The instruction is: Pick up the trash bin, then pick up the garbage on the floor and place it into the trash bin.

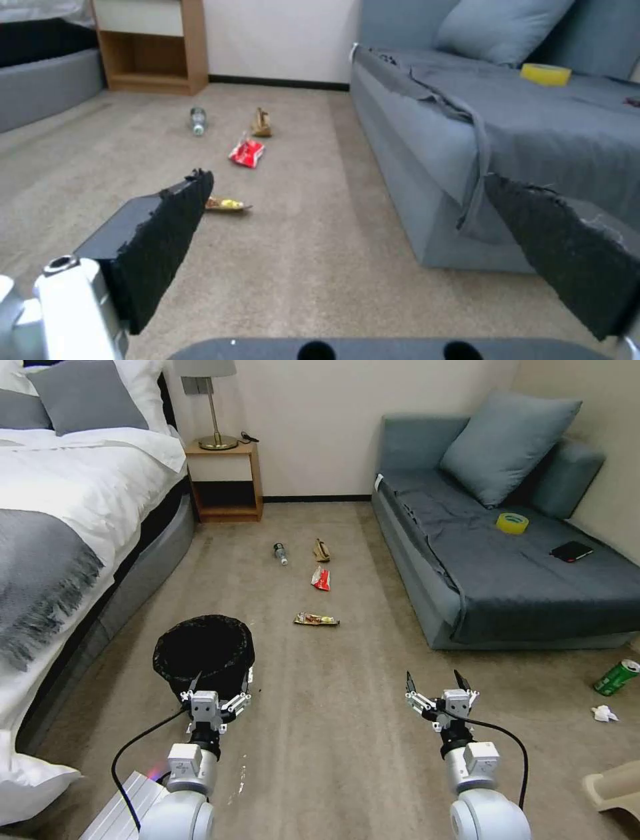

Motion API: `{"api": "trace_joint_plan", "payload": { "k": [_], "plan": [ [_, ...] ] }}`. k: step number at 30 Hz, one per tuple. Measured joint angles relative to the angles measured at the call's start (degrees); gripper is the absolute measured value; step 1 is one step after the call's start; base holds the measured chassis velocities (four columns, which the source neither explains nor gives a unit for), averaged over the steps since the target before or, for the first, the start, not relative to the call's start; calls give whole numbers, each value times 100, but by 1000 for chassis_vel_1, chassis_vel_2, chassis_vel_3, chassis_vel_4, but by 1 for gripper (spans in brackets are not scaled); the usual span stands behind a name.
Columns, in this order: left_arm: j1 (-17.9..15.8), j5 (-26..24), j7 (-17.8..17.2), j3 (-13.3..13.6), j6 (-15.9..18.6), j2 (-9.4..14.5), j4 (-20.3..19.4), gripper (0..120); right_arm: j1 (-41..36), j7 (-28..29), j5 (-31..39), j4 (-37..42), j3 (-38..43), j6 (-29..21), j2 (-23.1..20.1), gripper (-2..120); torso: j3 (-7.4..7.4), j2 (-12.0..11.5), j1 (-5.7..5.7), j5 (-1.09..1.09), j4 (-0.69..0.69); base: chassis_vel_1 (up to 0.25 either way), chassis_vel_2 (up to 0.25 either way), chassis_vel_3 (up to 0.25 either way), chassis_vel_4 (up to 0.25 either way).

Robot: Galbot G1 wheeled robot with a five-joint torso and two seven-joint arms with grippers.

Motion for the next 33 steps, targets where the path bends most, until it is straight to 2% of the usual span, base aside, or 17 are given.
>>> {"api": "trace_joint_plan", "payload": {
  "k": [33],
  "plan": [
    [0, 0, 0, 0, 0, 0, 0, 100, 0, 0, 0, 0, 0, 0, 0, 100, 0, 0, 0, 0, 0, 0, 0, 0, 0]
  ]
}}
